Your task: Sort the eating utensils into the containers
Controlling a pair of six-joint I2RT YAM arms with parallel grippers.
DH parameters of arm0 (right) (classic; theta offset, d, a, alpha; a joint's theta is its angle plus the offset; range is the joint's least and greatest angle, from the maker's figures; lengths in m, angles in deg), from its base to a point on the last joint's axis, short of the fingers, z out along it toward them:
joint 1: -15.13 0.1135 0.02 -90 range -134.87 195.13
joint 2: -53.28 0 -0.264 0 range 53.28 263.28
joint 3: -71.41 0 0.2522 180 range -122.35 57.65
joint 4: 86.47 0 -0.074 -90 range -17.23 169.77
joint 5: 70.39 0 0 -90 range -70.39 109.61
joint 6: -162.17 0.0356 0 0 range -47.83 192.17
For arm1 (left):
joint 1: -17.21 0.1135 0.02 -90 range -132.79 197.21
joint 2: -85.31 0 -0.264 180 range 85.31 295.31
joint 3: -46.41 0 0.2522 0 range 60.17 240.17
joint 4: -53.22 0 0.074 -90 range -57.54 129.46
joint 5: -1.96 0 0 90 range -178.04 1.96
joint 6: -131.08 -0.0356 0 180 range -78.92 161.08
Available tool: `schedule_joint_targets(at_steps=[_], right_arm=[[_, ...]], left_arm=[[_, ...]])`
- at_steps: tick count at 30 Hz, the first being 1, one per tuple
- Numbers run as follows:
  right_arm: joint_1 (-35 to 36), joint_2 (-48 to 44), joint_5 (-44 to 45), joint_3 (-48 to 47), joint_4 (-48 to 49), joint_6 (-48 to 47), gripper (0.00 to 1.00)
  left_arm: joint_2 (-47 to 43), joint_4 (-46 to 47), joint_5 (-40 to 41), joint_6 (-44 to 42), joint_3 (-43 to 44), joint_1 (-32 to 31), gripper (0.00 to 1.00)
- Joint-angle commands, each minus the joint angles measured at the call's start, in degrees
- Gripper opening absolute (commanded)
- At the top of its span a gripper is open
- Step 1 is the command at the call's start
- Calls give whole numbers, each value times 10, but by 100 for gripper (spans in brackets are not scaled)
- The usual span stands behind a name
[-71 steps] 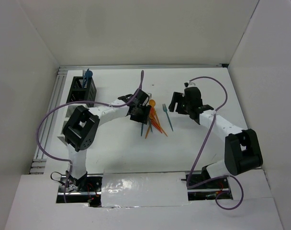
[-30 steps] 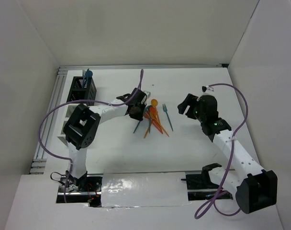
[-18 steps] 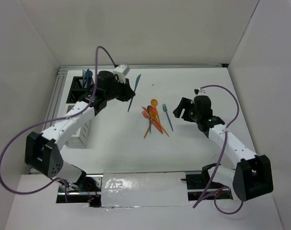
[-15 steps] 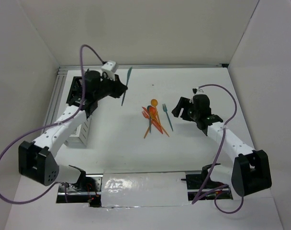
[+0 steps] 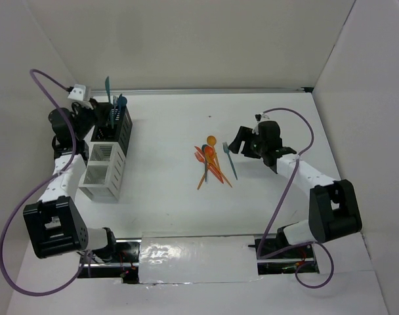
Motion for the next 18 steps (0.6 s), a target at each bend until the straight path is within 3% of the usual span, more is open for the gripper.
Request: schedule_joint_targets(at_steps=[1,8,11,18], right_arm=[[-3,13,-11,-30,50,-6,79],[-2,34,-10,-37,65,1,79],[-2,13,-10,-20,86,8,79],[6,-9,7,-15,79,6,80]], left_arm=[[18,115,-56,-3,-18,38,15],[70,220,-54,-4,-67,83,15],[105,235,-98,-2,-59,91,14],[153,287,-104,7,-77,97,15]])
